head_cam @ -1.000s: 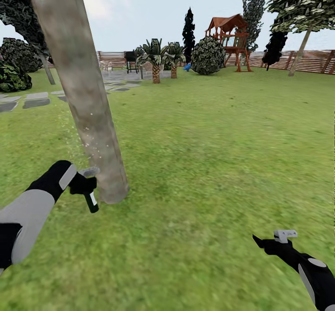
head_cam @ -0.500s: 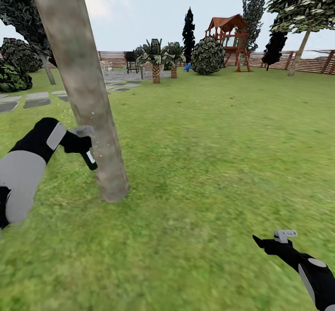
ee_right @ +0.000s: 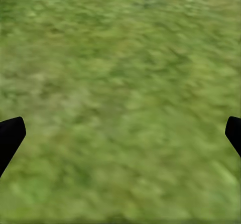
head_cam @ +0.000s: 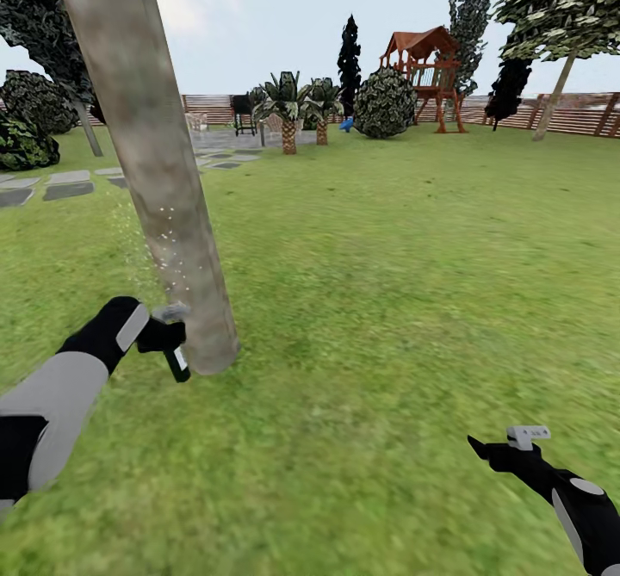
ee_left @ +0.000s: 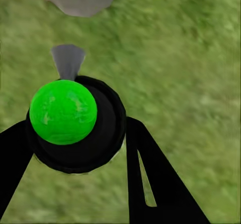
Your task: In the garden, pick up the pesticide atomizer on the floor and spray pesticide onto both trees until each tree trunk is fully covered.
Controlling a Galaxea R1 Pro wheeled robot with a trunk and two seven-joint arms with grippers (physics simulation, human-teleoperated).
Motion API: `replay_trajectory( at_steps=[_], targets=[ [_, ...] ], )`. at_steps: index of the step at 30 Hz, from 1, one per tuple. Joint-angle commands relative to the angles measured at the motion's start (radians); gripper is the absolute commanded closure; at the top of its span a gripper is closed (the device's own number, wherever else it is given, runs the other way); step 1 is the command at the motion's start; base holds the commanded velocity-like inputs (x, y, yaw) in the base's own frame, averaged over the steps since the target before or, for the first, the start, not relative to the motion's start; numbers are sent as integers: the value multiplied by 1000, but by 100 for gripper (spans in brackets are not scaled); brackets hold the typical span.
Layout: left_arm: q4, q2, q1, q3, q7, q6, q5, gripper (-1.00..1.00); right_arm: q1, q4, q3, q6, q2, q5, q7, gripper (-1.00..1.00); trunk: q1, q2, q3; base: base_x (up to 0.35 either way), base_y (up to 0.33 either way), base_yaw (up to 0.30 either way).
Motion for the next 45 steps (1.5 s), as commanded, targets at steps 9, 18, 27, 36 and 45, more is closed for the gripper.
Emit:
replay_trajectory(
  at_steps=[9,18,27,36,45],
  targets=[
    [0,-21,41,-8,93,-92,1,100,-1,-2,-5,4,2,9,8,-100,0,0,-1,0,0,0],
    [-12,-17,103,-11,143,-98,-7,100,-1,0,-3,6,5,10,10,-100,0,0,-1,0,0,0],
    [-3,-21,108,-13,143,-98,-5,100,-1,0,-5,5,4,10,10,-100,0,0,-1,0,-197,182],
    [-3,-25,109,-12,144,-98,-5,100,-1,0,-5,5,4,10,10,-100,0,0,-1,137,-204,16],
    [-2,-19,112,-10,146,-98,-4,100,-1,0,-4,5,4,9,10,-100,0,0,-1,208,41,35]
  ],
)
